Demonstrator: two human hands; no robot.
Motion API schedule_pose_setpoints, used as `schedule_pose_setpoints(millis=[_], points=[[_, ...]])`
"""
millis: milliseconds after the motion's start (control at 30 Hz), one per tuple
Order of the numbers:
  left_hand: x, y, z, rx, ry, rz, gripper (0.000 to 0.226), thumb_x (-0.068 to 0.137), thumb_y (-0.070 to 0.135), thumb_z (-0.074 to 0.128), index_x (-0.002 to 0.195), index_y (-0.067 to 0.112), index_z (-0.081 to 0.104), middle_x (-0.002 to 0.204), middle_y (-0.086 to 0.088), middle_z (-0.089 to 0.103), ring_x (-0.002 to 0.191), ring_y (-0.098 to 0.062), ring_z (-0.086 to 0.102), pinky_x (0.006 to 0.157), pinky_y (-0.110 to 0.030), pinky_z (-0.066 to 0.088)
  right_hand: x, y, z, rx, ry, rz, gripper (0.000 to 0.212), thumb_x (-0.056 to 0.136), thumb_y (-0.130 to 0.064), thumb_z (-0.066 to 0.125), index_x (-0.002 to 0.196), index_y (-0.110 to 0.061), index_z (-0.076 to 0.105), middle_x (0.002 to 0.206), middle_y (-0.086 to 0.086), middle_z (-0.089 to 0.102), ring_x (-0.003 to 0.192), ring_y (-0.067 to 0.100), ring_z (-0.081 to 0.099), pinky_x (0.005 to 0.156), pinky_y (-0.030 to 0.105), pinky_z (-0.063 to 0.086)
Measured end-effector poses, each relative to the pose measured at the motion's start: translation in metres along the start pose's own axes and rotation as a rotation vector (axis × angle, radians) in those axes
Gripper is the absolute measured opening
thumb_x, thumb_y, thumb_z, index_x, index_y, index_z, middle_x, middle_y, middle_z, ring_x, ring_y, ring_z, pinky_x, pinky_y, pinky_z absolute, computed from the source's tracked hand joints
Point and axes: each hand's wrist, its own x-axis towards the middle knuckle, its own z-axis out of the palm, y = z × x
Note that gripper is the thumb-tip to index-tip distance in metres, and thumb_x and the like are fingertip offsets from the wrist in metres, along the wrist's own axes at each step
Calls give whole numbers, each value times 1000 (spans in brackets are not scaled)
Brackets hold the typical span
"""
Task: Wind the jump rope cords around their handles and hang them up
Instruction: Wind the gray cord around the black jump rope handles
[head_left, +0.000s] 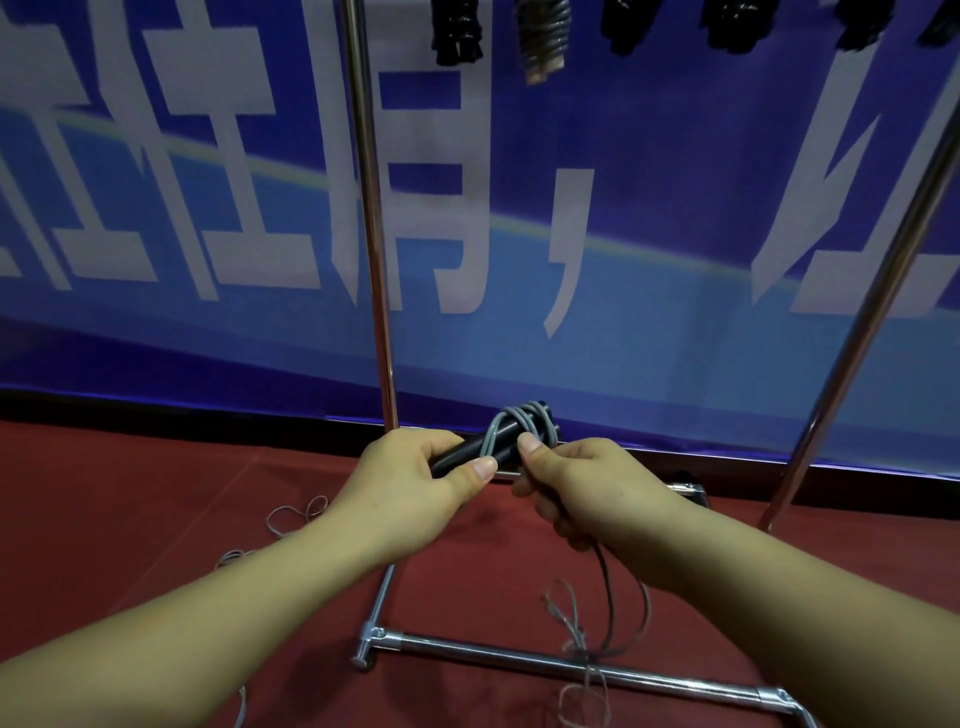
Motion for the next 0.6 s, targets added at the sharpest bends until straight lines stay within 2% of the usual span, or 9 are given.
schedule_pose_setpoints(millis=[167, 333, 500, 600], points=[[2, -1, 0, 43, 24, 13, 30, 83, 53, 65, 76, 25, 69, 57, 1, 57, 53, -12, 51, 61, -44, 51, 3, -2, 2, 15, -10, 7, 54, 104, -47, 41, 86, -5, 69, 57, 5, 57, 42, 13, 41, 46, 26, 34], [1, -1, 0, 67, 40, 13, 33, 81, 56, 64, 81, 23, 71, 64, -11, 63, 53, -11, 52, 62, -44, 52, 4, -1, 6, 80, -45, 18, 55, 105, -47, 36, 88, -4, 67, 60, 8, 58, 41, 14, 39, 45, 26, 34], [2, -4, -2, 113, 65, -25, 28, 89, 44, 70, 71, 22, 67, 59, -6, 61, 52, -12, 51, 57, -33, 45, 5, 1, -1, -12, -71, 27, 43, 103, -40, 47, 90, -6, 69, 62, 2, 59, 49, 12, 48, 50, 27, 40], [4, -8, -6, 174, 125, -63, 28, 88, 45, 71, 72, 22, 69, 62, -4, 65, 57, -16, 58, 59, -30, 46, 3, 1, -8, -85, -129, 50, 31, 101, -32, 56, 79, -11, 64, 65, 3, 59, 56, 14, 52, 56, 29, 44]])
